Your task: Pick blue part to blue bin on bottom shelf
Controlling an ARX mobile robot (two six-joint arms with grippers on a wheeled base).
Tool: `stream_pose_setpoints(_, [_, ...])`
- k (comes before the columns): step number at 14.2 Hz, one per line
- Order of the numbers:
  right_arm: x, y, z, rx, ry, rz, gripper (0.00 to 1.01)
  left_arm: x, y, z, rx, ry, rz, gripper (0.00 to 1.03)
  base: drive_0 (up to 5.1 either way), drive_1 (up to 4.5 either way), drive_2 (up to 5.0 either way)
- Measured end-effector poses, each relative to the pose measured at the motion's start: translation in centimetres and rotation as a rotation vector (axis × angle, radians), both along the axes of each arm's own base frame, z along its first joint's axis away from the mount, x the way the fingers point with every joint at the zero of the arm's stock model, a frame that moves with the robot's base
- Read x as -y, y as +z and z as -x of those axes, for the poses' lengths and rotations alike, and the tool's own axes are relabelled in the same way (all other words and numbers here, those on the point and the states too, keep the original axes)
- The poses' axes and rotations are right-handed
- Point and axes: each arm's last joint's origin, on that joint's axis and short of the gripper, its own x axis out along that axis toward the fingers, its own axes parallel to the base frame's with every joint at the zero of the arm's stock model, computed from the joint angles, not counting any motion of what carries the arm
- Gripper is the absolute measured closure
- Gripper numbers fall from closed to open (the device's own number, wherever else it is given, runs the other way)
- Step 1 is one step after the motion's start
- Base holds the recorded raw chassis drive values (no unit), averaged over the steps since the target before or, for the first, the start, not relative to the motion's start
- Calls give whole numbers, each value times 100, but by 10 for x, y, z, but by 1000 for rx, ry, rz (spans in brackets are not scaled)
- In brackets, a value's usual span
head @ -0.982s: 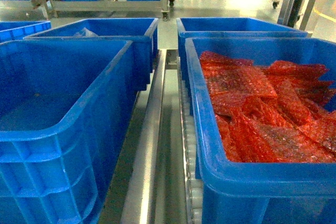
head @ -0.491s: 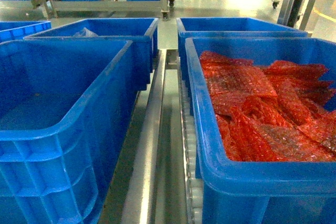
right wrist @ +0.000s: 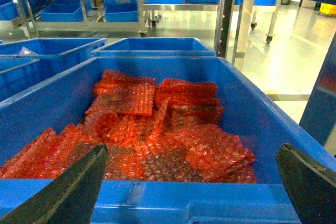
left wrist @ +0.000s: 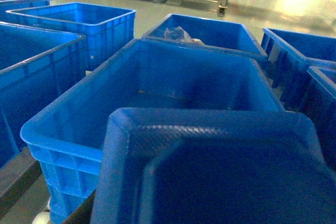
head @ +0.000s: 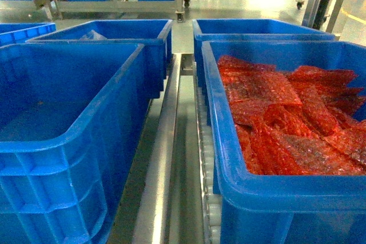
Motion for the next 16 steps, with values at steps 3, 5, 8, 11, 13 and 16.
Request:
stream_pose_setpoints(3, [0, 0, 0, 0, 0, 0, 3, 0, 0, 0, 0, 0, 0, 60, 0, 0, 0])
stream_pose_setpoints(5, [0, 0, 0, 0, 0, 0, 3, 0, 0, 0, 0, 0, 0, 60, 0, 0, 0])
stream_pose_setpoints(8, [0, 0, 0, 0, 0, 0, 3, 0, 0, 0, 0, 0, 0, 60, 0, 0, 0])
stream_pose_setpoints(11, [0, 0, 0, 0, 0, 0, 3, 6, 0, 0, -1, 6, -48, 60, 0, 0, 0])
stream_pose_setpoints(13, [0, 0, 0, 0, 0, 0, 3, 12, 5, -12, 23, -63, -20, 60, 0, 0, 0])
stream_pose_setpoints(16, [0, 0, 0, 0, 0, 0, 3, 14, 21, -105, 6, -104, -3, 60, 0, 0, 0])
